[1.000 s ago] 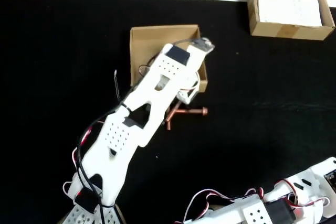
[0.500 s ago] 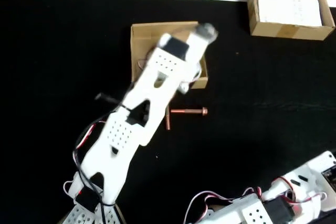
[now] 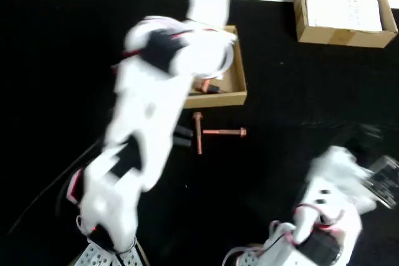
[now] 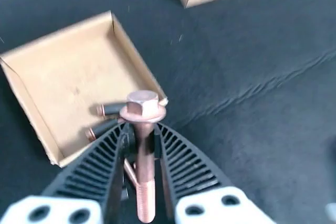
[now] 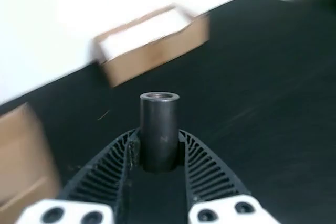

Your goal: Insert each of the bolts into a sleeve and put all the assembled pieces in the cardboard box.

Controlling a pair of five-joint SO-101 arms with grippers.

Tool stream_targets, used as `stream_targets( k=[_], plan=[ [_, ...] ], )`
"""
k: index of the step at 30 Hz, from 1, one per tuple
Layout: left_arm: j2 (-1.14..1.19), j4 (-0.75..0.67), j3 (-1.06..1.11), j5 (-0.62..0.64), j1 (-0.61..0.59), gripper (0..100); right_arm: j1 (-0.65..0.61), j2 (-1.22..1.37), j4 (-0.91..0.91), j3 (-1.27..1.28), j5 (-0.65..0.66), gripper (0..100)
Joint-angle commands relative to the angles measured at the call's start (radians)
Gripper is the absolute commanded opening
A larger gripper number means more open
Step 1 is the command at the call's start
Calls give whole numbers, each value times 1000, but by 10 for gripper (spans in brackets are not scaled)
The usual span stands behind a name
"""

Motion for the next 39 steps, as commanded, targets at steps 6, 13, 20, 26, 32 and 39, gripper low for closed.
stream_targets(
  k=[6,13,20,26,32,39],
  plan=[
    [-595,3,481,3,12,8,-332,-8,150,-116,9,7],
    [-924,-74,934,2,7,8,-515,-8,153,-116,121,7],
    [-1099,-516,1405,8,10,8,-573,-8,-50,-107,198,7],
    [-1219,-961,1730,8,58,8,-578,-10,-90,-113,226,7],
    [-1218,-1129,1807,8,176,8,-578,-10,-90,-107,218,7],
    [-1055,-1217,1675,8,197,8,-576,-10,-194,-54,216,7]
  ],
)
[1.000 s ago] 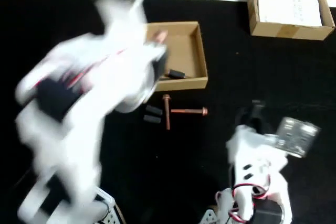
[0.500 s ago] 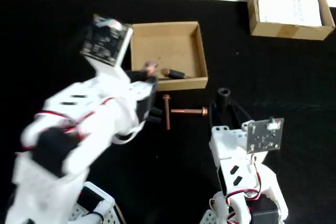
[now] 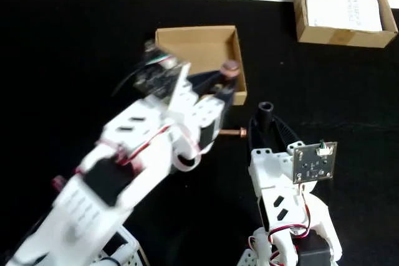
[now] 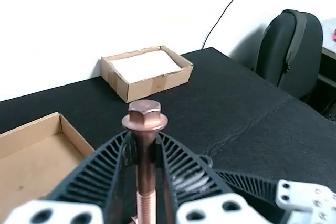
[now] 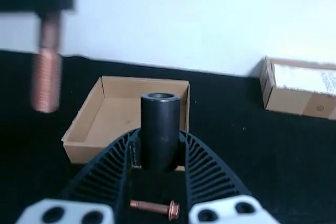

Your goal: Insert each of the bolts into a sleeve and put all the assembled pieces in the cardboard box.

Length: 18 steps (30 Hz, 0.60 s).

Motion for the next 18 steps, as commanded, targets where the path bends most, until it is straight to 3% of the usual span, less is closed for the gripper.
stream_targets(
  k=[1,9,18],
  plan=[
    [84,-37,-140,3,15,8,-5,-8,-114,24,0,7],
    [232,-29,-318,5,21,8,-5,-8,-185,77,0,7],
    [252,-35,-349,6,77,8,-5,-8,-185,79,0,7]
  ],
)
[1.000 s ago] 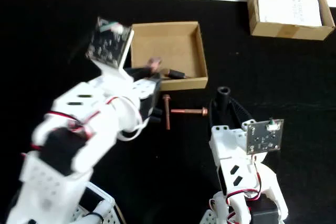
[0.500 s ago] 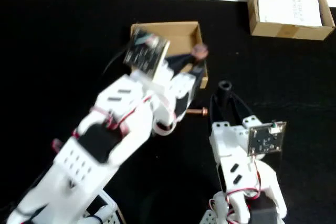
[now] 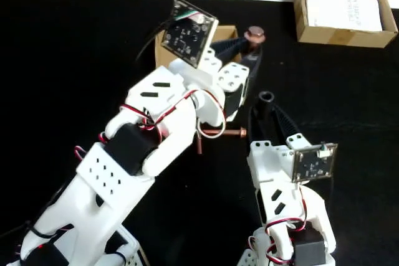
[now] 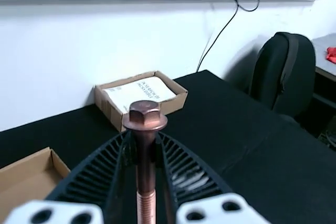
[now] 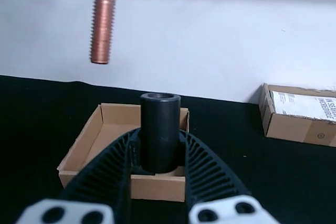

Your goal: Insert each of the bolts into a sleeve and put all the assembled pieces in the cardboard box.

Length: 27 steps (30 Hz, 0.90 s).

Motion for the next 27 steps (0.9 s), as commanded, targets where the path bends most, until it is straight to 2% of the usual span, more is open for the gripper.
stream_targets(
  k=[1,6,10,27],
  plan=[
    [4,-29,-42,6,58,8,-5,-8,-24,-4,0,7],
    [50,-35,-53,6,96,8,-5,-8,-24,-4,0,7],
    [97,-95,-76,6,88,8,-5,-8,-24,-4,0,7],
    [150,-95,-116,6,88,8,-5,-8,-24,-4,0,7]
  ],
)
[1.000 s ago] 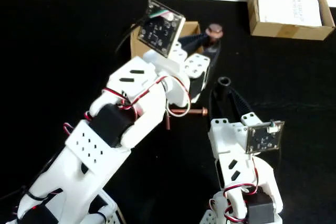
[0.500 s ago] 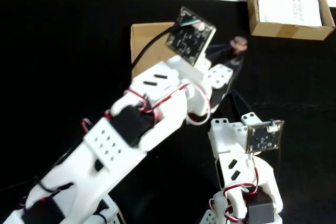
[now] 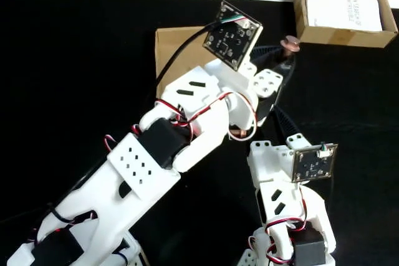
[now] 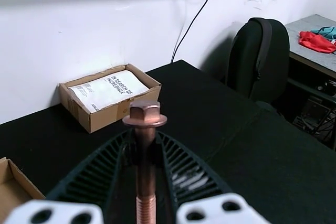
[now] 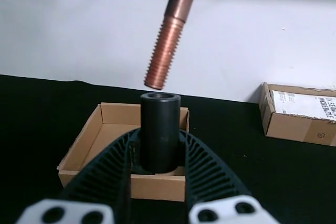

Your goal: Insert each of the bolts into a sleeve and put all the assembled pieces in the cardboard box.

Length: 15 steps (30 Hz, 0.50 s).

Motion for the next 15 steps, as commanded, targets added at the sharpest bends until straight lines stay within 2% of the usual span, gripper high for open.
stream_targets(
  k=[1,8,15],
  plan=[
    [-1,-26,-48,6,7,8,-5,-8,-24,-4,0,7],
    [1,-26,-42,8,8,8,-4,-8,-24,-4,0,7],
    [-1,-26,1,71,7,8,-1,-8,-27,-5,0,7]
  ],
)
